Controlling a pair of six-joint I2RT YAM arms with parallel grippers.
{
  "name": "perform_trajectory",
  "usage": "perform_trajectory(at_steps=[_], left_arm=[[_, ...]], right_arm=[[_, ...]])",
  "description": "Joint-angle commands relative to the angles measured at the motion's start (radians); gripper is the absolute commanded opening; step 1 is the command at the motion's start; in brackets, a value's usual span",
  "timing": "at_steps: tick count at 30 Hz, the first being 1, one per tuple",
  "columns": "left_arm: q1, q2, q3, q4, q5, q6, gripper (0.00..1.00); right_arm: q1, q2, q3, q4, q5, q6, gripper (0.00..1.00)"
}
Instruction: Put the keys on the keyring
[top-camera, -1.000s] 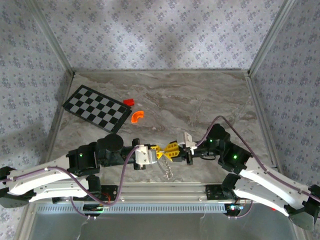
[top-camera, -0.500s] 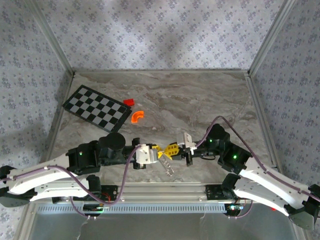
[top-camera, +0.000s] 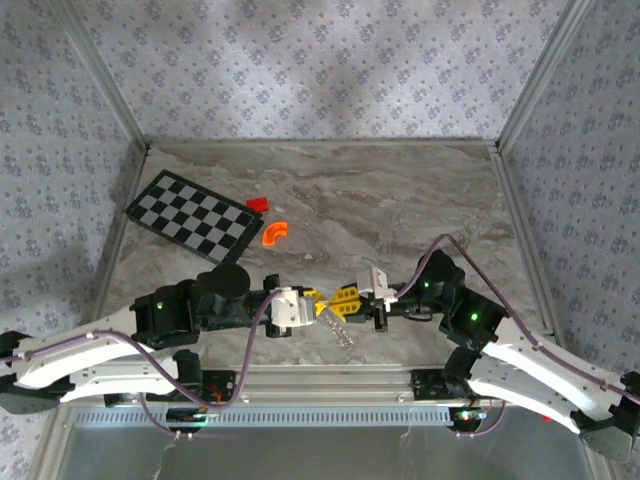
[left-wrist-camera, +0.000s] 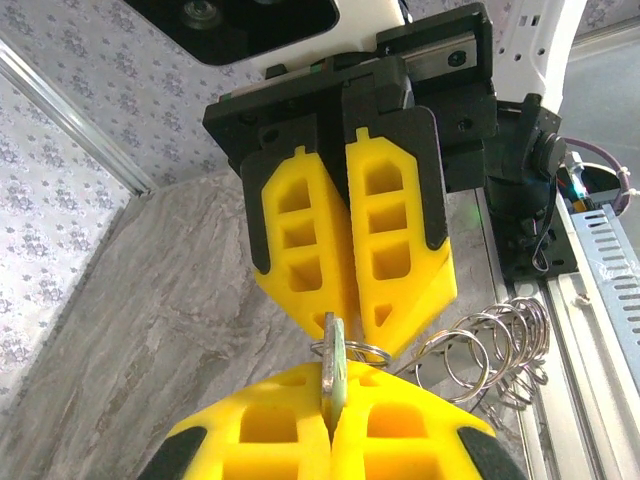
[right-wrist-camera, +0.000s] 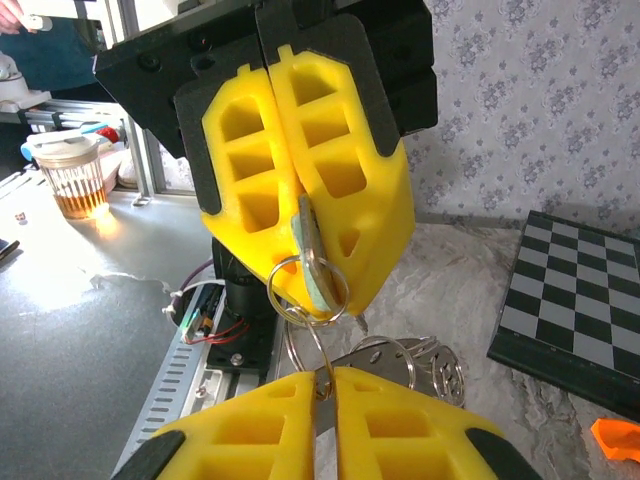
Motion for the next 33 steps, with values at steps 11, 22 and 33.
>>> perform_trajectory(at_steps=[11, 22, 33], left_arm=[[-0.002, 0.000, 0.034, 0.024, 0.012, 0.010, 0.00], [-0.001, 0.031, 0.067, 0.003, -0.092, 0.032, 0.05], [-0.001, 0.126, 0.169, -0.067, -0.154, 0.066, 0.42]], right_arm=[[0.026, -0.011, 0.007, 0.030, 0.033, -0.017, 0.06], [0.038, -0.008, 0.006, 0.009, 0.090, -0.022, 0.00], [0.024, -0.003, -0.046, 0.112, 0.045, 0.058, 0.00]])
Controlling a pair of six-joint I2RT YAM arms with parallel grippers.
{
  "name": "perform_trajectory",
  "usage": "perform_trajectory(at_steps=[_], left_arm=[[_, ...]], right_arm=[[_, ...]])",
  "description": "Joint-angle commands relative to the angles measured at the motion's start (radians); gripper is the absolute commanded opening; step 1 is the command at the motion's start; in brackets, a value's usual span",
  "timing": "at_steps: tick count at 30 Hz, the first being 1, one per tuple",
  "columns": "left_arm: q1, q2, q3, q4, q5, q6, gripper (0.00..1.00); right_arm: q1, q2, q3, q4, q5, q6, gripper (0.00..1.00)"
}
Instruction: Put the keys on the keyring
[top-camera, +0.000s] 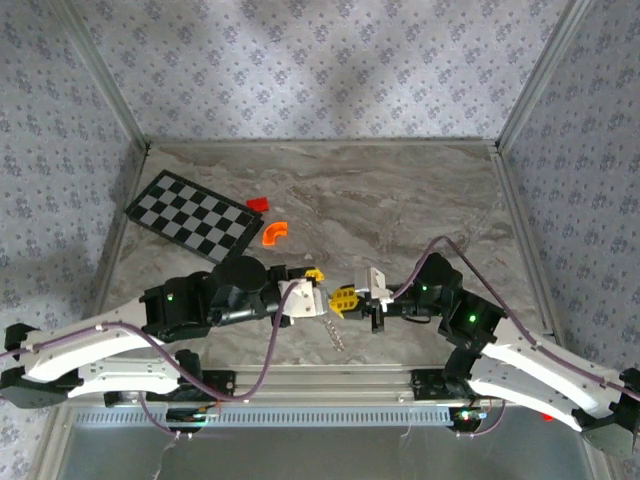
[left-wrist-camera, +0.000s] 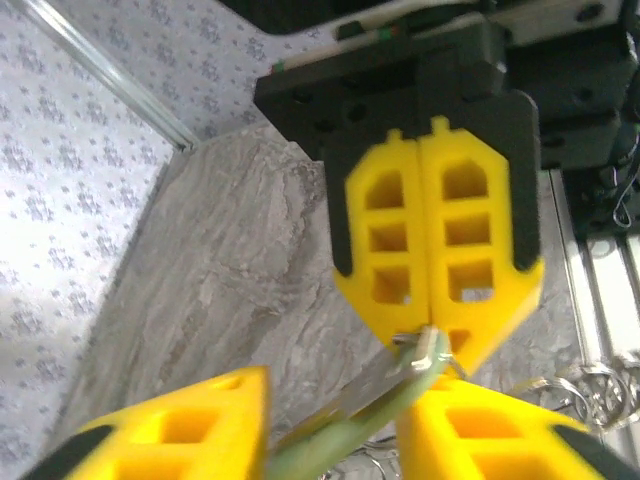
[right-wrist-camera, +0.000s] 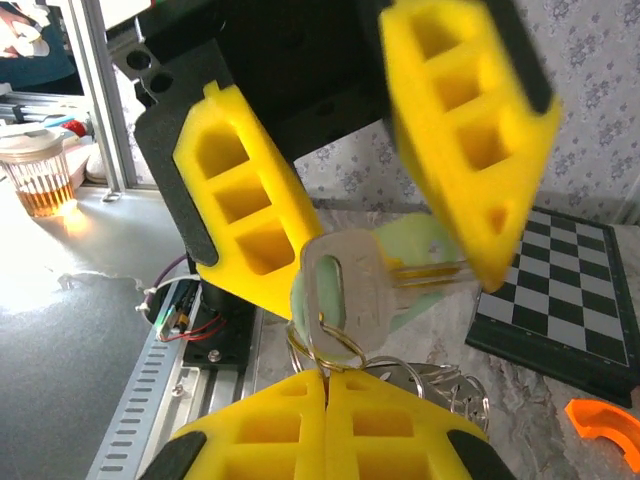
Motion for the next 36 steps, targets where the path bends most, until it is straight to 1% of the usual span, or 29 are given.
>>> perform_trajectory(at_steps=[1, 4, 8, 12, 15, 18, 20, 23, 24, 30, 34, 36], left_arm=[[-0.002, 0.022, 0.065, 0.020, -0.014, 0.010, 0.44], [0.000, 0.025, 0.082, 0.031, -0.018, -0.005, 0.45], [-0.002, 0.030, 0.116, 0.029, -0.059, -0.047, 0.45], [-0.002, 0.030, 0.152, -0.003, -0.068, -0.079, 0.44], [-0.001, 0.000, 0.143, -0.014, -0.029, -0.101, 0.40], [-0.001, -0.057, 0.096, -0.001, 0.016, -0.131, 0.37], [-0.001, -0.105, 0.054, 0.009, 0.080, -0.145, 0.34], [-0.002, -0.173, -0.006, 0.027, 0.212, -0.161, 0.35], [0.000, -0.185, -0.018, 0.034, 0.228, -0.167, 0.35], [-0.002, -0.179, -0.024, 0.021, 0.291, -0.190, 0.36], [-0.002, -0.145, -0.020, 0.032, 0.297, -0.195, 0.35], [0.000, -0.130, -0.025, 0.056, 0.291, -0.196, 0.34]], right_arm=[[-0.007, -0.006, -0.032, 0.116, -0.042, 0.065, 0.00], [-0.021, -0.017, -0.092, 0.243, -0.050, 0.136, 0.00], [-0.049, -0.021, -0.186, 0.486, -0.051, 0.265, 0.00], [-0.056, -0.047, -0.233, 0.586, -0.027, 0.299, 0.00], [-0.058, -0.077, -0.239, 0.589, -0.032, 0.293, 0.00], [-0.059, -0.102, -0.231, 0.579, -0.049, 0.283, 0.00], [-0.059, -0.118, -0.223, 0.566, -0.055, 0.274, 0.00], [-0.062, -0.127, -0.207, 0.563, -0.070, 0.266, 0.00], [-0.062, -0.125, -0.201, 0.563, -0.079, 0.264, 0.00], [-0.053, -0.102, -0.165, 0.567, -0.125, 0.263, 0.00], [-0.046, -0.084, -0.147, 0.566, -0.142, 0.256, 0.00], [-0.042, -0.077, -0.140, 0.565, -0.151, 0.254, 0.00]])
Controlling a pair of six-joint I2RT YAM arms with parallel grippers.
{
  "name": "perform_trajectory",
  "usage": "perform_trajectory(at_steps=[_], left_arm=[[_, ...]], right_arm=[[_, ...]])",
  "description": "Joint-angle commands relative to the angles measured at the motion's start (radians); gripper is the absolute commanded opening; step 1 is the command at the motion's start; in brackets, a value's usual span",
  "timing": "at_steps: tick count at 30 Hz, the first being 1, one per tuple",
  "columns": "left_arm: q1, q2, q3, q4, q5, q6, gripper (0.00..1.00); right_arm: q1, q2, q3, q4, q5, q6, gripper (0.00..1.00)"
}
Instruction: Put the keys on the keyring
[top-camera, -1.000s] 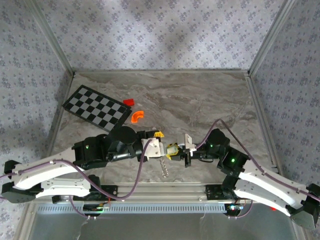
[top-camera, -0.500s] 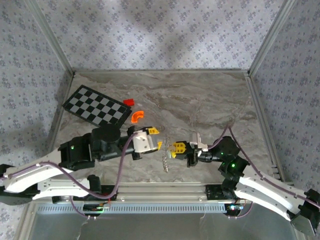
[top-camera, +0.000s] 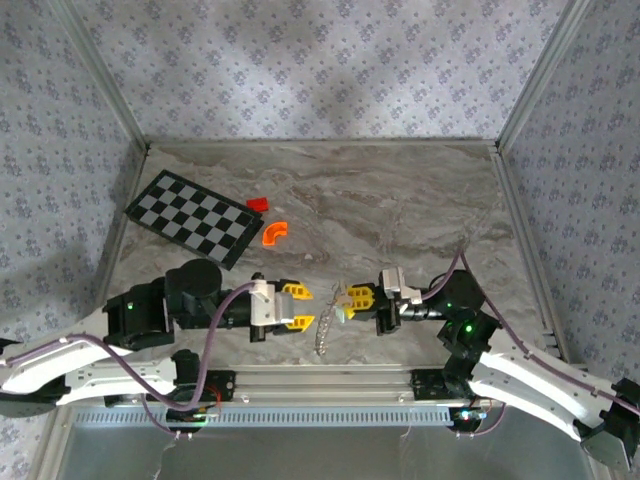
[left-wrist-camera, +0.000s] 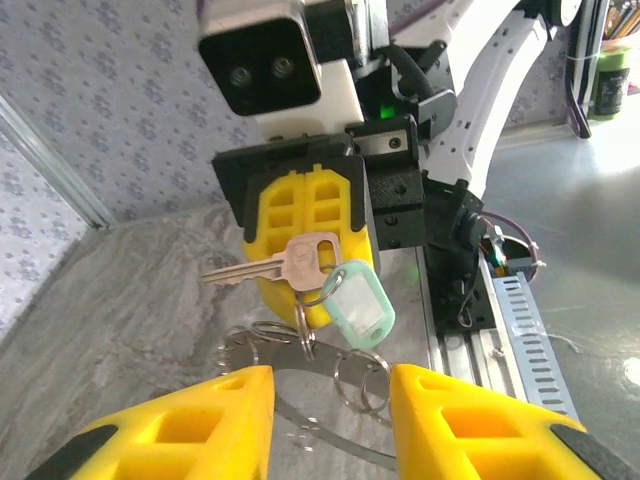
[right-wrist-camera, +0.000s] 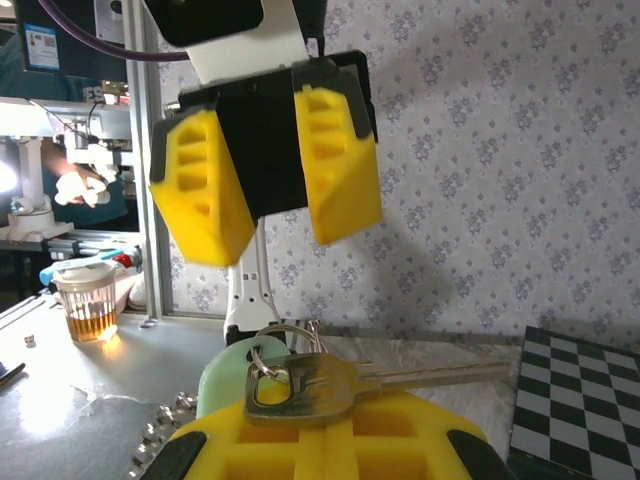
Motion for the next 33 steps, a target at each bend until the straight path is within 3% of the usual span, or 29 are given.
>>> perform_trajectory(at_steps=[1, 13, 19, 26, 33], left_arm=[[0.001, 0.020, -0.003, 0.053, 0.024, -0.020, 0.33], [0.036, 0.066, -0.005, 0.108, 0.028, -0.032, 0.28], [0.038, 0.073, -0.007, 0.126, 0.036, -0.025, 0.20], [0.039, 0.079, -0.011, 0.124, 0.050, -0.021, 0.00], [0.041, 0.056, -0.030, 0.140, 0.031, -0.014, 0.00]], right_arm=[[0.012, 0.000, 0.052, 0.048, -0.038, -0.010, 0.00], [0.018, -0.001, 0.060, 0.012, -0.045, -0.029, 0.00], [0.018, -0.015, 0.056, -0.005, -0.037, -0.034, 0.00], [0.019, -0.015, 0.051, -0.013, -0.022, -0.042, 0.00], [0.021, -0.022, 0.055, -0.035, -0.001, -0.051, 0.00]])
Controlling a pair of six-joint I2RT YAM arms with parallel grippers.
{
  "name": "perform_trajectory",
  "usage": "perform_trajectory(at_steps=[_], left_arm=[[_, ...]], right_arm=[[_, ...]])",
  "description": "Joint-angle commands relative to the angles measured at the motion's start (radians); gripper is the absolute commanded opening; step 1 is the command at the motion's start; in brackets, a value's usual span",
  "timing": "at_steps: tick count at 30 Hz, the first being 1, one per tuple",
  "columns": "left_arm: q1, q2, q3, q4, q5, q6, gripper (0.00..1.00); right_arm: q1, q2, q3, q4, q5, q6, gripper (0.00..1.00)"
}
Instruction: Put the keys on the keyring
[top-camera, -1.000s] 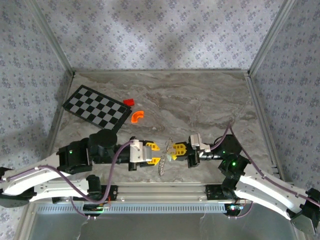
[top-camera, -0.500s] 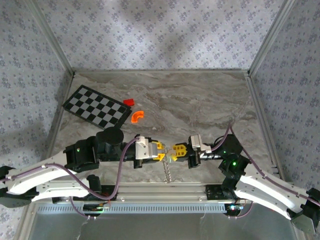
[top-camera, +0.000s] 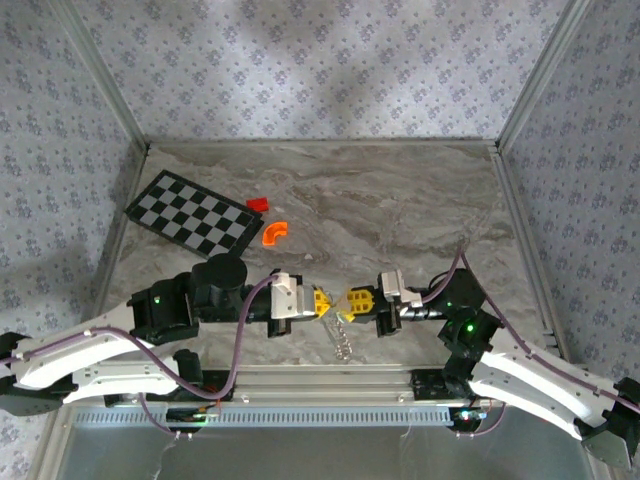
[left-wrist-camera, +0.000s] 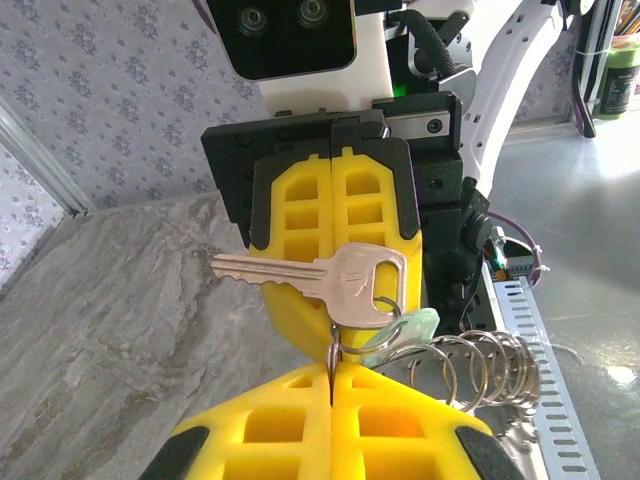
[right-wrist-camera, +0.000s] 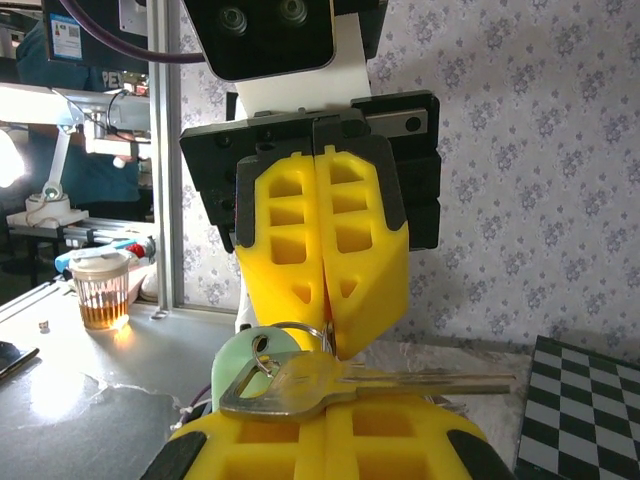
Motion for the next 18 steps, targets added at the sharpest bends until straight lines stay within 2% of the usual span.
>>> perform_trajectory(at_steps=[1, 2, 6, 9, 12, 18], left_arm=[[0.006, -0.021, -0.010, 0.058, -0.017, 0.011, 0.00], [0.007, -0.026, -0.014, 0.063, -0.033, 0.014, 0.00], [0.008, -0.049, -0.032, 0.077, -0.071, 0.024, 0.00], [0.006, -0.060, -0.038, 0.078, -0.080, 0.032, 0.00], [0.008, -0.063, -0.039, 0.072, -0.087, 0.040, 0.00], [0.008, -0.065, -0.042, 0.072, -0.083, 0.042, 0.00]], right_arm=[[0.007, -0.022, 0.032, -0.005, 0.030, -0.016, 0.00], [0.008, -0.028, 0.031, -0.016, 0.040, -0.019, 0.01], [0.007, -0.077, 0.032, -0.099, 0.085, -0.039, 0.30], [0.007, -0.116, 0.056, -0.213, 0.123, -0.076, 0.42], [0.009, -0.139, 0.093, -0.327, 0.150, -0.118, 0.48], [0.019, -0.141, 0.125, -0.393, 0.178, -0.156, 0.49]])
